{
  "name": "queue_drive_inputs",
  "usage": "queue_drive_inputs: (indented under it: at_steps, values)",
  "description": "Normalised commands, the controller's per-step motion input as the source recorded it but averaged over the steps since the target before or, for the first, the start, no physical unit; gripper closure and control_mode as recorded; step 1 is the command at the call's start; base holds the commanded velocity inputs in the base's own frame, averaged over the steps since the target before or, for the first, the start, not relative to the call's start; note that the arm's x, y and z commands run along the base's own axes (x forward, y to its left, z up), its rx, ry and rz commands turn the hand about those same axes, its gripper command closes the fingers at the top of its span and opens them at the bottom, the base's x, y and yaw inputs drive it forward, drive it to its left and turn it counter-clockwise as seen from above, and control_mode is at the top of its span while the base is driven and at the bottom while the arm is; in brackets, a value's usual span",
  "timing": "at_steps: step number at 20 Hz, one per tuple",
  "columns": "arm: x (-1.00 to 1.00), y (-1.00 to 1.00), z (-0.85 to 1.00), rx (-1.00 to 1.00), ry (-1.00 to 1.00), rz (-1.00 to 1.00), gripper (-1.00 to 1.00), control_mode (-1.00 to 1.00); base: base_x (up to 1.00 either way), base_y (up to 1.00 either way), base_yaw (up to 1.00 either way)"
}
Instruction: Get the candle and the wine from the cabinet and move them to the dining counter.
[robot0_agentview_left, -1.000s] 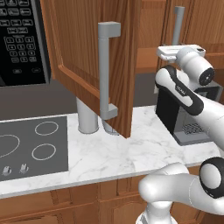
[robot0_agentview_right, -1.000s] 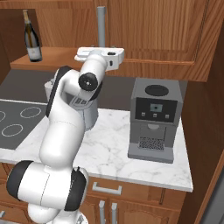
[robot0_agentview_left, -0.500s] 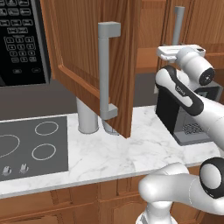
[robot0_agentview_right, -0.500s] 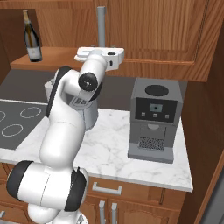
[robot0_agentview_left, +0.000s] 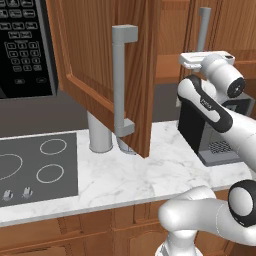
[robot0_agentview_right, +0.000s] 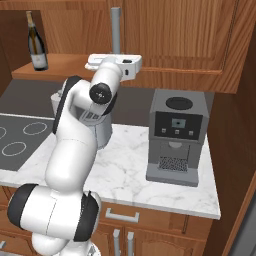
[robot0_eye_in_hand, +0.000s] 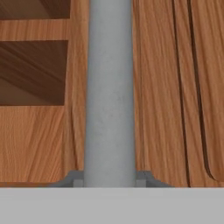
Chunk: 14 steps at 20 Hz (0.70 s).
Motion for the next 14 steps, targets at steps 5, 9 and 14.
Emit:
queue_drive_inputs:
  at_steps: [5,9,14]
  values:
    - [0.0,0.0,0.0,0.0,0.0,0.0,1.0,-1.0,0.0,0.0,0.0]
    - [0.0,0.0,0.0,0.0,0.0,0.0,1.0,-1.0,0.0,0.0,0.0]
    - [0.0,0.0,0.0,0.0,0.0,0.0,1.0,-1.0,0.0,0.0,0.0]
